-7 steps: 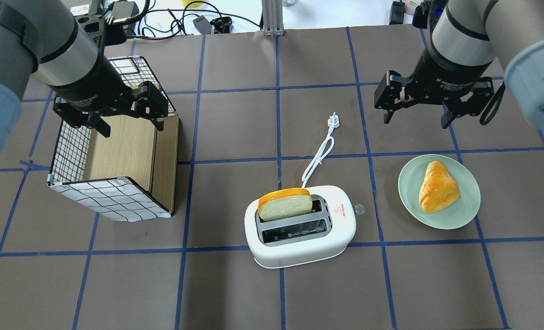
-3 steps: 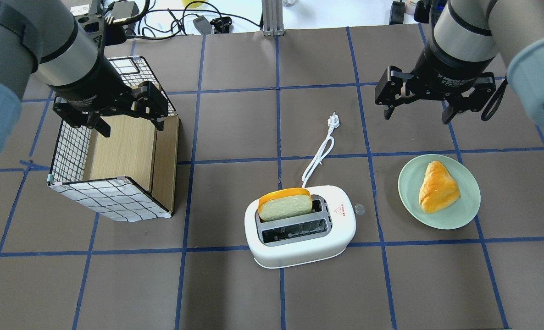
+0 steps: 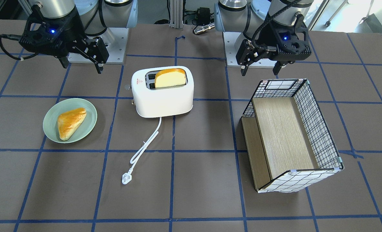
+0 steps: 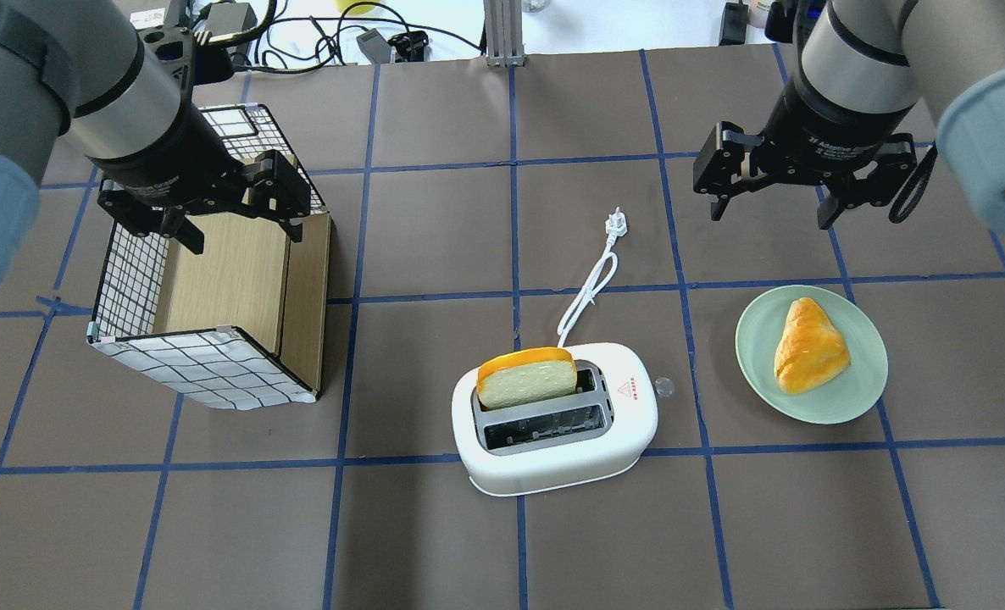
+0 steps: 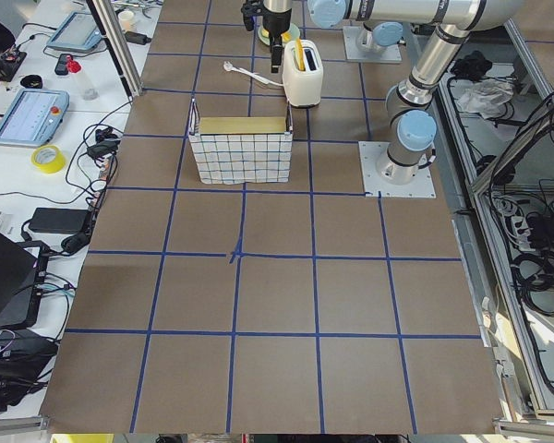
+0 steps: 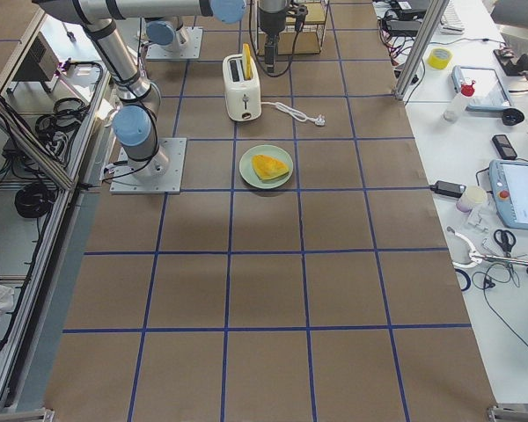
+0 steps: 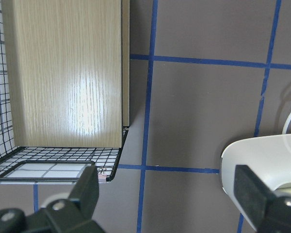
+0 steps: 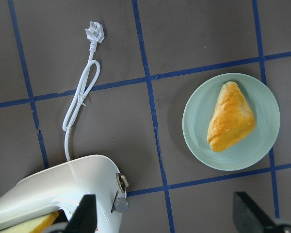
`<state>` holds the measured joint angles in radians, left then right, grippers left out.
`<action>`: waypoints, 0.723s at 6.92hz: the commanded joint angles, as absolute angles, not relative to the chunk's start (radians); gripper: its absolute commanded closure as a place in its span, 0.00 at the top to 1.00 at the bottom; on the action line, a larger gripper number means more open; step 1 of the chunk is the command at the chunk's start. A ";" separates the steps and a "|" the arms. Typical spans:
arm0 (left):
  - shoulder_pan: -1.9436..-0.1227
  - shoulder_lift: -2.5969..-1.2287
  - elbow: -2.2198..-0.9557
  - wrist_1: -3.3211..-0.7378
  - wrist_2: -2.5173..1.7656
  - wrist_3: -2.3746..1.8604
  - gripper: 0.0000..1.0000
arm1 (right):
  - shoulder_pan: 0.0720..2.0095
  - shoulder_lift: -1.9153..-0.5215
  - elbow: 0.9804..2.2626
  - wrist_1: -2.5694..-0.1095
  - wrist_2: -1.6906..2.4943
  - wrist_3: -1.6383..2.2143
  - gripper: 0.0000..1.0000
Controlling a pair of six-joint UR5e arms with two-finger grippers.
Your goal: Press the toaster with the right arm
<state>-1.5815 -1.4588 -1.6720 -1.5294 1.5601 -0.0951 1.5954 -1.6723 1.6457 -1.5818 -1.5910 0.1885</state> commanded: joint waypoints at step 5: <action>-1.582 -1.459 -1.672 -1.529 1.560 -0.095 1.00 | 1.594 -1.667 1.647 -1.524 -1.606 0.195 1.00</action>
